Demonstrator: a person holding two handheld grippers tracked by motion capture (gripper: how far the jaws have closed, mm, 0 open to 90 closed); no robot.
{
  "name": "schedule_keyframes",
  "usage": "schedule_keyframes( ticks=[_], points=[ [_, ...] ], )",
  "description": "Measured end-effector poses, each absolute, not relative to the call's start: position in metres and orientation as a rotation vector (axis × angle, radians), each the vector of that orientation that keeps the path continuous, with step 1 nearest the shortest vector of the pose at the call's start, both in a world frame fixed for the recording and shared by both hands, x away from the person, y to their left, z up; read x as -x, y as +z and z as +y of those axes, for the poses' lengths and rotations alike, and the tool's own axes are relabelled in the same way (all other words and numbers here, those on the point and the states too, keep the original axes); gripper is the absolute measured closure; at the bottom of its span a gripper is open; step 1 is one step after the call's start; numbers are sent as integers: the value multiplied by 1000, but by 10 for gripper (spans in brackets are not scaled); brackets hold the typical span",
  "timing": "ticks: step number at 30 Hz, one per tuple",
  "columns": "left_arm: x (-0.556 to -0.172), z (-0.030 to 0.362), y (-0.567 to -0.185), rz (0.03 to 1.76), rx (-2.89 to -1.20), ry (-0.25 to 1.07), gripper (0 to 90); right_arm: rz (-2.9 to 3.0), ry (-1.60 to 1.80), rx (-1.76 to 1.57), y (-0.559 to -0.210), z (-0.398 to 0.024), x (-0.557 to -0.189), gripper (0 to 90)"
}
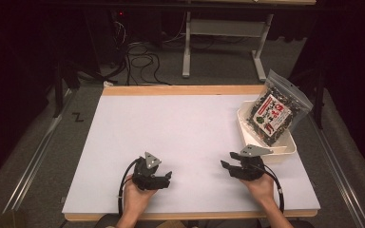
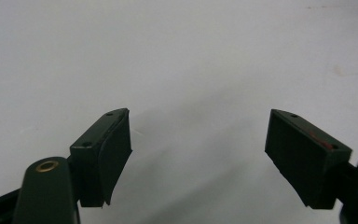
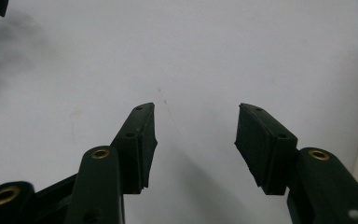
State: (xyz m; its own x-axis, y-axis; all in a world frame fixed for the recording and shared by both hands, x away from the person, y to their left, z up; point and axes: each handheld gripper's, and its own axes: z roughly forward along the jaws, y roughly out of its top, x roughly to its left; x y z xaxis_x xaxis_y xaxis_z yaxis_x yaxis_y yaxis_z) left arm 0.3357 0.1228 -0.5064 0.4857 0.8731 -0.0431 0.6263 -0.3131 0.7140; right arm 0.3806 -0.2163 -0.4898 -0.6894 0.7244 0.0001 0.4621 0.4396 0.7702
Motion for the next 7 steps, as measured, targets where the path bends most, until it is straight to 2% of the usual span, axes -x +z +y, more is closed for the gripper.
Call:
schedule_keyframes(
  ticks=[7],
  points=[
    [-338, 122, -506, 1235, -2053, 468, 231, 2374, 1116, -1014, -492, -218, -379, 482]
  ],
)
